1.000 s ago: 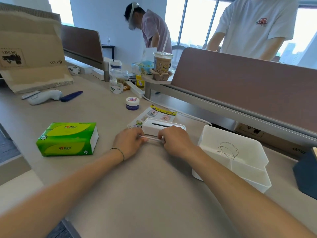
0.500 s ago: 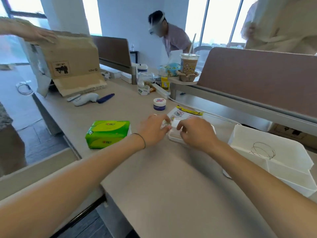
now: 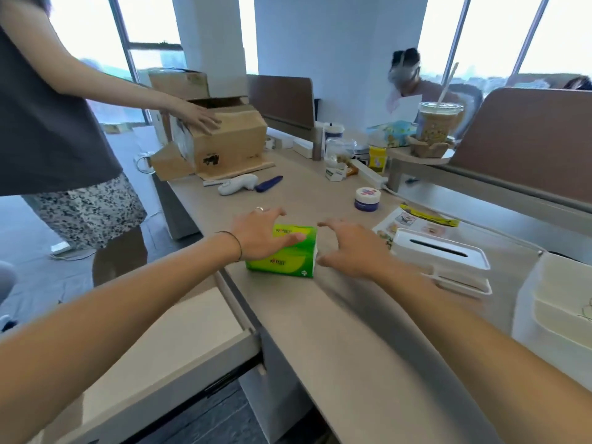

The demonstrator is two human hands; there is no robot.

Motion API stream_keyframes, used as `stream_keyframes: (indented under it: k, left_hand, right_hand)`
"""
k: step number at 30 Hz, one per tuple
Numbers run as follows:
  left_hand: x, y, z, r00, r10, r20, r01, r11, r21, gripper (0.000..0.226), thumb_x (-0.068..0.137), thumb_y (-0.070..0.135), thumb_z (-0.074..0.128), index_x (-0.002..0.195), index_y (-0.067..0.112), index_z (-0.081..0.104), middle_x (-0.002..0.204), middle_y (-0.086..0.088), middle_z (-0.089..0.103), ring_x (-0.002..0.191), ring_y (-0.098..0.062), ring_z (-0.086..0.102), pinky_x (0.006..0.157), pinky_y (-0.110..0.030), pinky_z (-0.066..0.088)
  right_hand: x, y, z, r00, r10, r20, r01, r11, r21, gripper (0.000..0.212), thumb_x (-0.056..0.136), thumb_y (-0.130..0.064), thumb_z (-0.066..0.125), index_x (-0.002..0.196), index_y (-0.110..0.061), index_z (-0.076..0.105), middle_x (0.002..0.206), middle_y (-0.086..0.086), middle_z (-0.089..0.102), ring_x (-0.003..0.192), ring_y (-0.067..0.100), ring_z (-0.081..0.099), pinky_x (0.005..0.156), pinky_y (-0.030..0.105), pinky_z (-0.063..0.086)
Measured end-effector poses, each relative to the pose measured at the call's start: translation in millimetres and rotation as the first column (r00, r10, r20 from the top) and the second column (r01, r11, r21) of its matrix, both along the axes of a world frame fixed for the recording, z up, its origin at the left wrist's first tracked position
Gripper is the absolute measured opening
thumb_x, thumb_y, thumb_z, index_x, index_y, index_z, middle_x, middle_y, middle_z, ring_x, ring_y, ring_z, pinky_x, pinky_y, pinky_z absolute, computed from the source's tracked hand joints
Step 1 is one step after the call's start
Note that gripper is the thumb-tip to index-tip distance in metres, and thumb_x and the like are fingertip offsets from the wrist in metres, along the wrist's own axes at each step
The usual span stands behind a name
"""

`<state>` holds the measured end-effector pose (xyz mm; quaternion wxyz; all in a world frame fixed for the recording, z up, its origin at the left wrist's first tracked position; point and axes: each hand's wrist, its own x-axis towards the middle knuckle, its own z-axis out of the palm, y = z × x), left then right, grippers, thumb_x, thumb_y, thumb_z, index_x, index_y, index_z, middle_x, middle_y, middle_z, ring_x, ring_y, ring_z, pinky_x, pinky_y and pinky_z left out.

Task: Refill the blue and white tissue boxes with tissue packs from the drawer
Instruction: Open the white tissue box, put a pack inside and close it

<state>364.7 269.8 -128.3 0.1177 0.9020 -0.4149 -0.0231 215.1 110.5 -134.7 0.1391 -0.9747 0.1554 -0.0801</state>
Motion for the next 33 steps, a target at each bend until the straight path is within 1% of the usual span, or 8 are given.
stream_keyframes:
  k: [3,5,8,11,17,23,27,33]
  left_hand:
    - [17,11,-6,1.0,-0.02,-0.017,0.022,0.993,0.112,0.109,0.064,0.095,0.047,0.153,0.034,0.029,0.153,-0.005,0.044,0.136,-0.029,0.045,0.111,-0.047,0.038]
    - [23,14,-12,0.998,-0.055,-0.042,0.06,0.989,0.133,0.115,0.061,0.091,0.058,0.154,0.035,0.023,0.153,-0.004,0.042,0.135,-0.028,0.045,0.111,-0.046,0.038]
    - [29,17,-21,0.993,-0.094,-0.071,0.101,0.991,0.087,0.112,0.065,0.076,0.073,0.155,0.033,0.023,0.149,-0.006,0.046,0.132,-0.028,0.047,0.11,-0.043,0.041]
    - [32,18,-27,0.989,-0.123,-0.077,0.125,0.992,0.022,0.103,0.069,0.065,0.079,0.153,0.031,0.029,0.143,-0.006,0.051,0.128,-0.027,0.049,0.107,-0.04,0.042]
    - [40,20,-38,0.987,-0.149,-0.059,0.146,0.988,-0.048,0.097,0.07,0.063,0.079,0.15,0.034,0.032,0.142,-0.003,0.049,0.127,-0.025,0.048,0.106,-0.042,0.042]
    - [30,21,-31,0.983,-0.181,-0.024,0.177,0.975,-0.133,0.094,0.069,0.063,0.08,0.148,0.034,0.038,0.137,-0.001,0.052,0.123,-0.021,0.049,0.098,-0.034,0.042]
    - [13,11,-20,0.976,-0.218,-0.001,0.215,0.964,-0.158,0.093,0.07,0.062,0.08,0.148,0.033,0.038,0.134,-0.002,0.054,0.121,-0.021,0.049,0.097,-0.034,0.042]
    - [-26,-28,0,0.953,-0.301,0.016,0.3,0.942,-0.153,0.093,0.069,0.065,0.078,0.147,0.035,0.038,0.134,-0.003,0.052,0.119,-0.021,0.049,0.096,-0.033,0.041]
  right_hand:
    - [18,7,-4,0.999,0.031,-0.039,-0.03,0.999,0.028,0.091,0.077,-0.047,0.078,0.153,-0.03,0.031,0.153,0.004,0.041,0.134,0.026,0.047,0.104,0.041,0.043]
    - [28,10,-8,0.996,0.041,-0.077,-0.038,0.999,0.037,0.098,0.074,-0.048,0.08,0.155,-0.03,0.027,0.155,0.004,0.038,0.134,0.027,0.046,0.105,0.042,0.043]
    - [39,12,-13,0.992,0.045,-0.116,-0.039,0.998,0.054,0.104,0.07,-0.048,0.082,0.155,-0.029,0.025,0.152,0.004,0.037,0.132,0.027,0.047,0.104,0.042,0.045]
    - [47,13,-22,0.992,0.038,-0.119,-0.03,0.997,0.071,0.104,0.069,-0.047,0.083,0.154,-0.03,0.025,0.151,0.004,0.036,0.131,0.027,0.048,0.106,0.044,0.044]
    - [52,12,-32,0.998,0.027,-0.058,-0.024,0.998,0.053,0.098,0.07,-0.039,0.083,0.152,-0.032,0.029,0.147,0.005,0.038,0.126,0.027,0.052,0.102,0.041,0.047]
    - [38,8,-20,0.999,0.041,0.024,-0.042,0.999,0.028,0.095,0.066,-0.04,0.085,0.149,-0.033,0.038,0.138,0.003,0.048,0.12,0.025,0.055,0.096,0.042,0.049]
    - [18,-1,-9,0.998,0.033,0.044,-0.032,0.999,-0.016,0.094,0.066,-0.04,0.084,0.148,-0.031,0.039,0.137,0.003,0.049,0.119,0.026,0.054,0.094,0.039,0.047]
    - [-38,-27,11,0.997,-0.056,0.055,0.058,0.998,-0.03,0.095,0.065,-0.042,0.085,0.148,-0.032,0.039,0.133,0.003,0.048,0.117,0.024,0.053,0.094,0.041,0.048]
